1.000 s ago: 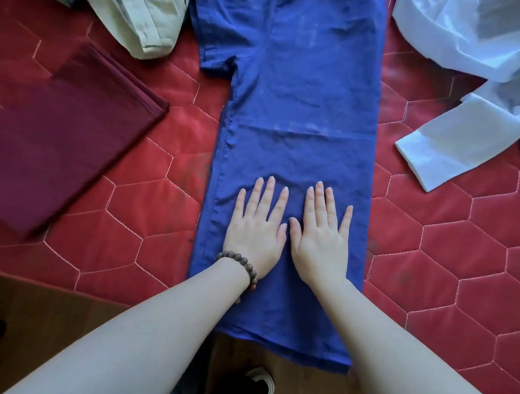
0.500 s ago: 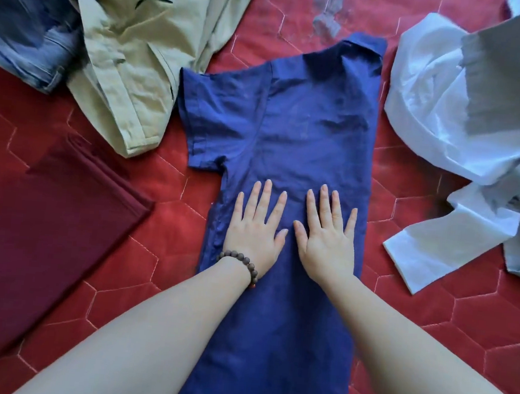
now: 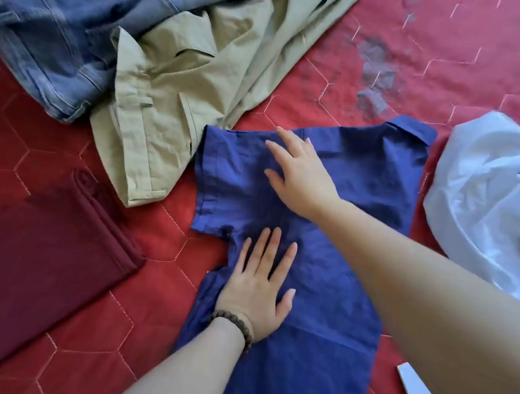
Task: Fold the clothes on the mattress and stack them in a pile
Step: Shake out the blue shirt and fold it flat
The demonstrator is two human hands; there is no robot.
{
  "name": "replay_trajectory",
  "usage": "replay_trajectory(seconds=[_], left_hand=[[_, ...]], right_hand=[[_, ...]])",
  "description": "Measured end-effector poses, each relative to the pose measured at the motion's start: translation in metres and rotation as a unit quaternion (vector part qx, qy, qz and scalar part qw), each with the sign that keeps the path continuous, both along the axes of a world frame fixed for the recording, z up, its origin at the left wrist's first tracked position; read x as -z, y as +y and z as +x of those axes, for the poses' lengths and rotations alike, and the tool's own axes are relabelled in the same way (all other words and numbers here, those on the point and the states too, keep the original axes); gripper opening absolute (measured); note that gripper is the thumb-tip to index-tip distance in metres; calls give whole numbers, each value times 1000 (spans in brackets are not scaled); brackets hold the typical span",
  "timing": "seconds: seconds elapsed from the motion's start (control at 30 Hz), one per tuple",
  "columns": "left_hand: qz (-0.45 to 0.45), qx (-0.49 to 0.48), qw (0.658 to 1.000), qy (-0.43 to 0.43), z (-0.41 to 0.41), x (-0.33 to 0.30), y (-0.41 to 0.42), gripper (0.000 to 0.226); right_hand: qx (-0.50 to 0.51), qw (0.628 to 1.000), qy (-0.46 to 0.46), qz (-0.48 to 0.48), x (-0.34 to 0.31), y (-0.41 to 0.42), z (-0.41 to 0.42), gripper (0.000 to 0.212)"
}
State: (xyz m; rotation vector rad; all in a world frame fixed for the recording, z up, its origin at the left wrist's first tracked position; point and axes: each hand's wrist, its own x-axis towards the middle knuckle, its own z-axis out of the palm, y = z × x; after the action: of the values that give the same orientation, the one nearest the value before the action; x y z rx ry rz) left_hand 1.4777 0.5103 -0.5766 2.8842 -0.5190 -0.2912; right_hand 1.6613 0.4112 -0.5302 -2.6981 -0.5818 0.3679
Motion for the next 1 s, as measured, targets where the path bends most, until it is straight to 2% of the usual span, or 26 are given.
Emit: replay_trajectory(seconds=[0.17,0.3,0.4,0.5,0.6,0.73,0.83,0.93,1.0], left_hand=[[-11,-3,1000,-7,-1,5,1,81],[-12,-8,1000,-7,-2,7,1,83],[-13,-8,1000,-7,-1,8,2,82],[-26,-13,1000,-5,-1,8,2,80],[-37,-21,999,0,0,6,2,78],[-32,-13,999,8,1,-1,4,76],[-38,-16,999,21,1,-4,5,74],[-12,-9,998,62,3,-11,6,67],[-29,-22,992,119,2,-19,6,51]], right_hand=[[-99,990,55,-80,-7,58,74,69],[-88,992,20,-88,-7,73,79,56],[-101,987,53,-112,-12,79,77,48],[-125,979,75,-145,-19,87,71,22],[-121,985,87,-83,-29,85,59,21],[-141,989,39,2,-57,54,36,21],[-191,977,35,82,-82,8,6,24],[-216,975,25,47,-85,-47,-37,25],[-161,985,53,-33,-72,-80,-61,28]])
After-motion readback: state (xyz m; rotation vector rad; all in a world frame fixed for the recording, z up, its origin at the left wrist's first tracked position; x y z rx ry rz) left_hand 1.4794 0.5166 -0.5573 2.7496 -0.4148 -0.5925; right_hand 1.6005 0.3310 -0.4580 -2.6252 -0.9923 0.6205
